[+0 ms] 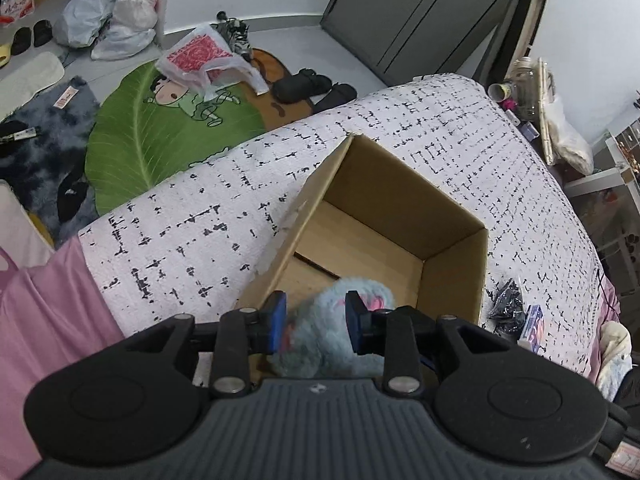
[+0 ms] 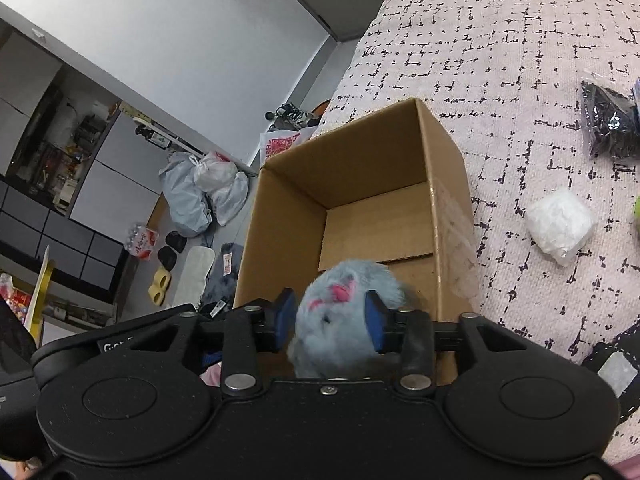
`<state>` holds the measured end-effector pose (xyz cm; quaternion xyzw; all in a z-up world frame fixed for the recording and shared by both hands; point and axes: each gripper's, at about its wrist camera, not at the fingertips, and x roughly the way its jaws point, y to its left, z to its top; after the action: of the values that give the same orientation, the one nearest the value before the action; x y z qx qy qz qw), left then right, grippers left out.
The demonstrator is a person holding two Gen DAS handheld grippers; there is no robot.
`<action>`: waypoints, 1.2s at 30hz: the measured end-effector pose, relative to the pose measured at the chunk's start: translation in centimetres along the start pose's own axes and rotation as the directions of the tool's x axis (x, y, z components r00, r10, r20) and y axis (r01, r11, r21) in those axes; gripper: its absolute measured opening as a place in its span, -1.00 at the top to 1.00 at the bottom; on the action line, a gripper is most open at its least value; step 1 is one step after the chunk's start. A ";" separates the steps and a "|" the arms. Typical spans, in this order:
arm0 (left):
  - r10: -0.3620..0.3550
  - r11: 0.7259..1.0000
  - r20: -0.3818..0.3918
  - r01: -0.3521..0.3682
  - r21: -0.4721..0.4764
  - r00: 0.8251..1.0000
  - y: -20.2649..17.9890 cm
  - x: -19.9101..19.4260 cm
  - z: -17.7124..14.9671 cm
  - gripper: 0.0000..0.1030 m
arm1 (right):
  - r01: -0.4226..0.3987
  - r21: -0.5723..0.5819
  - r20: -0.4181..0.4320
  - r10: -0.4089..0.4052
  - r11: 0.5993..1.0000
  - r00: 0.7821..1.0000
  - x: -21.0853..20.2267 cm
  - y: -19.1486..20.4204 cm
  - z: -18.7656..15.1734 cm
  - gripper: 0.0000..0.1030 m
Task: Organize soft objects
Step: 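Open the right tool to drop the plush into the box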
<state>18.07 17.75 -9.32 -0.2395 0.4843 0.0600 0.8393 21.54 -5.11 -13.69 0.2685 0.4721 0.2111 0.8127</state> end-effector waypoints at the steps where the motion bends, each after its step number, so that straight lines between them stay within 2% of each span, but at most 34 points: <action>1: 0.004 1.000 0.002 -0.004 0.004 1.000 -0.1 -0.1 0.0 0.39 | 0.000 0.001 0.002 0.000 1.000 1.000 -0.2 -0.1 0.0 -0.01; 5: 0.020 1.000 0.004 -0.020 0.008 1.000 -0.5 -0.6 -0.3 0.26 | -0.022 0.009 -0.014 0.022 1.000 1.000 -1.1 -0.4 -0.1 -0.08; 7: 0.026 1.000 0.013 -0.026 0.012 1.000 -0.8 -1.0 -0.5 0.19 | -0.028 0.003 -0.016 0.028 1.000 0.999 -1.9 -0.3 -0.1 -0.19; 9: 0.022 1.000 0.033 -0.022 0.010 0.999 -0.9 -1.7 -0.7 0.09 | -0.024 -0.020 0.000 0.024 1.000 1.000 -2.8 -0.2 -0.2 -0.32; 10: 0.019 1.000 0.043 -0.020 0.006 0.999 -0.9 -2.0 -0.9 0.01 | -0.022 -0.028 0.005 0.022 0.999 1.000 -3.1 -0.2 0.0 -0.33; 14: 0.032 0.999 0.073 -0.033 0.006 0.997 -1.2 -3.3 -1.4 -0.10 | -0.019 -0.035 0.027 0.020 0.999 0.999 -4.7 -0.7 0.3 -0.43; 19: 0.011 1.000 0.137 -0.012 0.005 0.991 -1.8 -5.4 -2.1 -0.46 | 0.015 -0.081 0.060 -0.010 0.997 0.998 -6.9 -0.8 0.4 -0.64; 22: 0.028 0.999 0.186 -0.034 0.025 0.982 -2.6 -6.7 -2.6 -0.66 | 0.025 -0.089 0.090 -0.017 0.996 0.996 -8.4 -1.0 0.6 -0.74; 29: 0.026 0.998 0.217 -0.039 0.055 0.976 -4.2 -8.5 -3.8 -0.78 | 0.056 -0.152 0.138 -0.035 0.987 0.990 -11.6 -1.1 1.1 -0.84; 36: -0.025 0.997 0.219 0.008 0.078 0.976 -6.0 -10.0 -5.0 -0.88 | 0.090 -0.260 0.163 -0.048 0.962 0.985 -14.8 -1.3 2.6 -0.94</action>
<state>10.92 11.51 -0.87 -0.2027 0.3887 0.0605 0.8967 17.07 -15.54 -3.79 0.1559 0.3838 0.2225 0.8826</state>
